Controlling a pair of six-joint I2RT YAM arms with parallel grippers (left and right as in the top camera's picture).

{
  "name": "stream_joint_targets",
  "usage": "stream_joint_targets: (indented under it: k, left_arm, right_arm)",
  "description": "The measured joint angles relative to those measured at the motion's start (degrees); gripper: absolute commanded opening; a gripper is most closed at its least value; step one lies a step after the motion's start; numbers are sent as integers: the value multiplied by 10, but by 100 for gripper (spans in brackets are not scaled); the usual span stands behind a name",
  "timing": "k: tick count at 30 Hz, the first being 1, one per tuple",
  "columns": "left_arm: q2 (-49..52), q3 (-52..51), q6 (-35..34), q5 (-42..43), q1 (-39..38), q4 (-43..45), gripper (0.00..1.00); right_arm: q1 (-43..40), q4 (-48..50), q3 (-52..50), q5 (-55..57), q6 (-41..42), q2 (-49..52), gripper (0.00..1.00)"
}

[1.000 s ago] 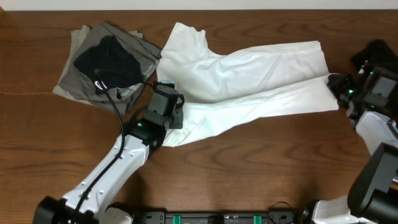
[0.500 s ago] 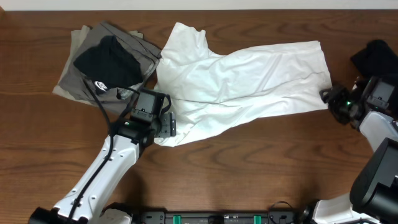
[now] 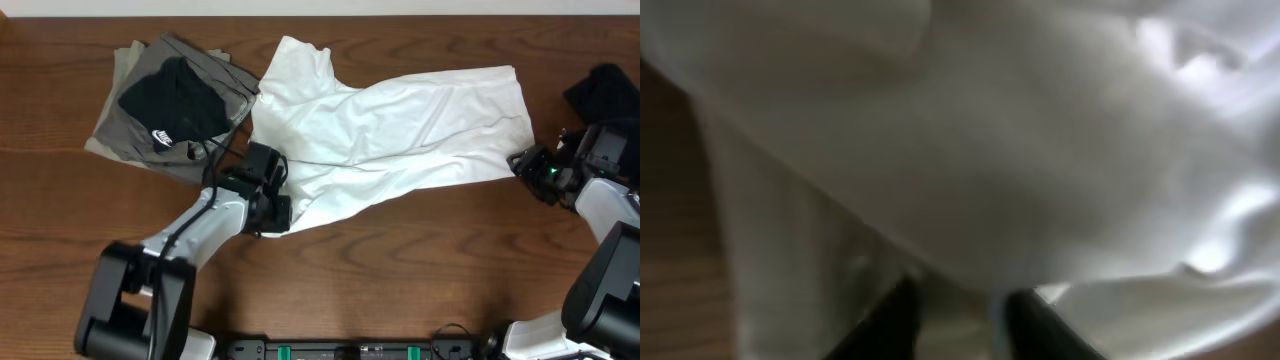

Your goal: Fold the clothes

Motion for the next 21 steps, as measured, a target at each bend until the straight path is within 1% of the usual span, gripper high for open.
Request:
stream_joint_targets:
  k: [3,6,10,11,12,14,18,21]
  left_arm:
    - [0,0,8,7,1,-6,6]
    - [-9,0,10,6,2,-34,6]
    - [-55,0,11,-2,15,-78,6]
    - [-71,0,12,-5,19,-85,6]
    - [-87,0,13,-7,23,-89,6]
    - [-107,0,16,-11,26,-89,6]
    - [-126,0,21,-13,27,-90,6]
    - [-126,0,21,-14,27,-90,6]
  right_arm:
    - [0,0,0,1,0,0,46]
    - [0,1,0,5,0,0,45]
    - [0,27,0,24,-13,0,42]
    - [0,40,0,30,-27,0,44]
    - [0,51,0,37,-45,0,48]
    - [0,56,0,50,-62,0,53]
    - [0,63,0,65,-87,0,55]
    - [0,74,0,70,-99,12,53]
